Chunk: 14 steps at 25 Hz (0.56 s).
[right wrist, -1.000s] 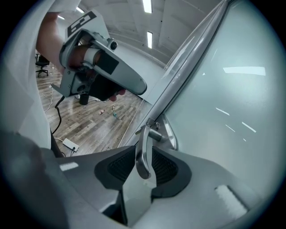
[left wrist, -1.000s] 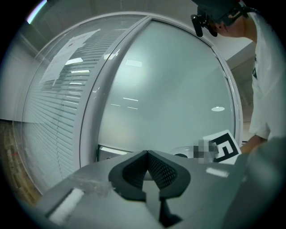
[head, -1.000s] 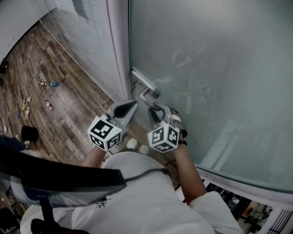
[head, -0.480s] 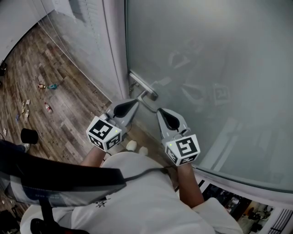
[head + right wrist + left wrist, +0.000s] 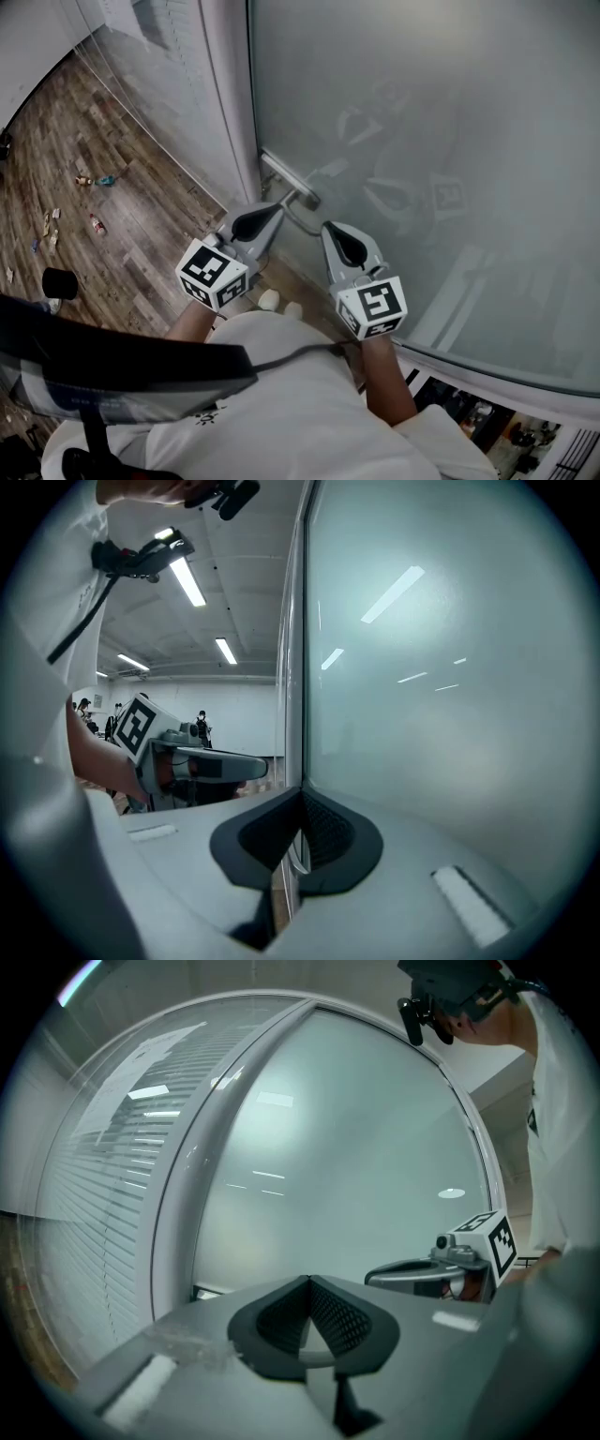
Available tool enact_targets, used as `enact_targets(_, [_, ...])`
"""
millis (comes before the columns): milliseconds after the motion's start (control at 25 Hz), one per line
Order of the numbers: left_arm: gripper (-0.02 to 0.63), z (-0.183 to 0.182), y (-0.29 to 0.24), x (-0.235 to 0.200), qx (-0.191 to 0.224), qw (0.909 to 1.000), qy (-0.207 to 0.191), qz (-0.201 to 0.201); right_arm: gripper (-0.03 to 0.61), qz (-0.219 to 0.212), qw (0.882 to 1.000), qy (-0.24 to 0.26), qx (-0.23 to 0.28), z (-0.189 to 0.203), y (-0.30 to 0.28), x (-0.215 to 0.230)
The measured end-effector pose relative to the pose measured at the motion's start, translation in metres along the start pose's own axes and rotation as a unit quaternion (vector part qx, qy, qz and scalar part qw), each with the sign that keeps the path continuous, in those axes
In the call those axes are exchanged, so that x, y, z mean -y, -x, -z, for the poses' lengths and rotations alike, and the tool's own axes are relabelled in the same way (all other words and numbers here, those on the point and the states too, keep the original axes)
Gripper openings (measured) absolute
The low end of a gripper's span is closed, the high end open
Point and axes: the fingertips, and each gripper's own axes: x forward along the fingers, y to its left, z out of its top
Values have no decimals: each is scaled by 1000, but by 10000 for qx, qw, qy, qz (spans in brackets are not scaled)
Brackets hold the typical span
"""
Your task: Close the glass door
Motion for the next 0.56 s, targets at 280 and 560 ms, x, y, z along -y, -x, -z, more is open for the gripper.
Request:
enact_targets(280, [5,1,-2,2,-17,10000,44,37,8,-8,10000,56,-14,0,0,1])
enact_targets(560, [6,1,-2,5,-15,9999,63,152,8,22,9999,106,-116,4,0,0])
